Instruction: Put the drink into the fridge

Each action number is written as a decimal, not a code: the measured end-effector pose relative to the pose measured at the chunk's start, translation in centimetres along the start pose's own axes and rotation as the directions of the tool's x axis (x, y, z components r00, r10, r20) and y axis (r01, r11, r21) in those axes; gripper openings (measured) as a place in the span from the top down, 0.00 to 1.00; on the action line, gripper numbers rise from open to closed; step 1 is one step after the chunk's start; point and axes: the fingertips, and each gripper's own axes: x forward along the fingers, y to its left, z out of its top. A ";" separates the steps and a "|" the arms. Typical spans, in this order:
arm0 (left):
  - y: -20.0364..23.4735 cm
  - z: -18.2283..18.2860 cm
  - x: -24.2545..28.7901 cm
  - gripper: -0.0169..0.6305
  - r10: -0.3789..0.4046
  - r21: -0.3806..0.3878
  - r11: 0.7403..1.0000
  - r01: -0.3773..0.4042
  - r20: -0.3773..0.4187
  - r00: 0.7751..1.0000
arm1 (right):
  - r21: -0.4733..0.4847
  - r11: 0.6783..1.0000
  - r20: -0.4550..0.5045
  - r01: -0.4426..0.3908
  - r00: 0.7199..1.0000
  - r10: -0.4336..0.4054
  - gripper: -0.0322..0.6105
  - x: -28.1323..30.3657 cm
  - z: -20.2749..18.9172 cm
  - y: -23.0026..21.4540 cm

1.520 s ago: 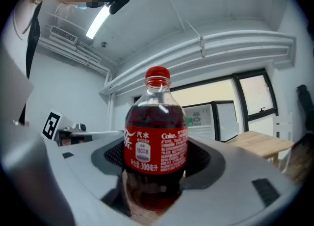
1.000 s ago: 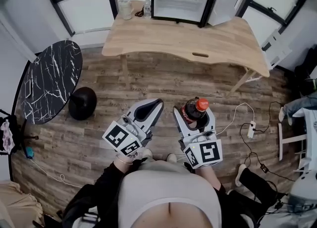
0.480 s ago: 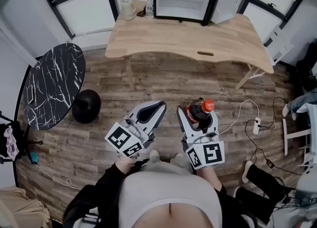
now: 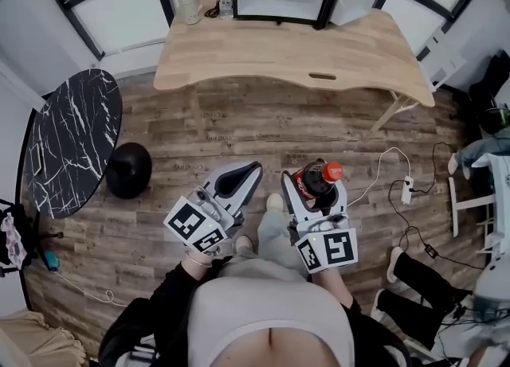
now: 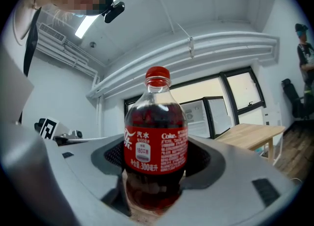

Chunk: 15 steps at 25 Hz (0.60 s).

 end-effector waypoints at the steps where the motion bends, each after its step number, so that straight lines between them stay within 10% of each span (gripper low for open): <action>1: 0.3 -0.1 0.4 0.96 0.002 -0.001 1.000 -0.002 -0.002 1.000 | 0.006 1.000 -0.004 -0.004 1.000 0.004 0.44 0.4 -0.1 -0.3; 15: 9.4 2.3 11.8 0.96 0.044 0.050 0.998 -0.047 0.066 0.997 | -0.015 0.995 0.002 -0.095 0.995 0.095 0.44 12.9 1.7 -9.0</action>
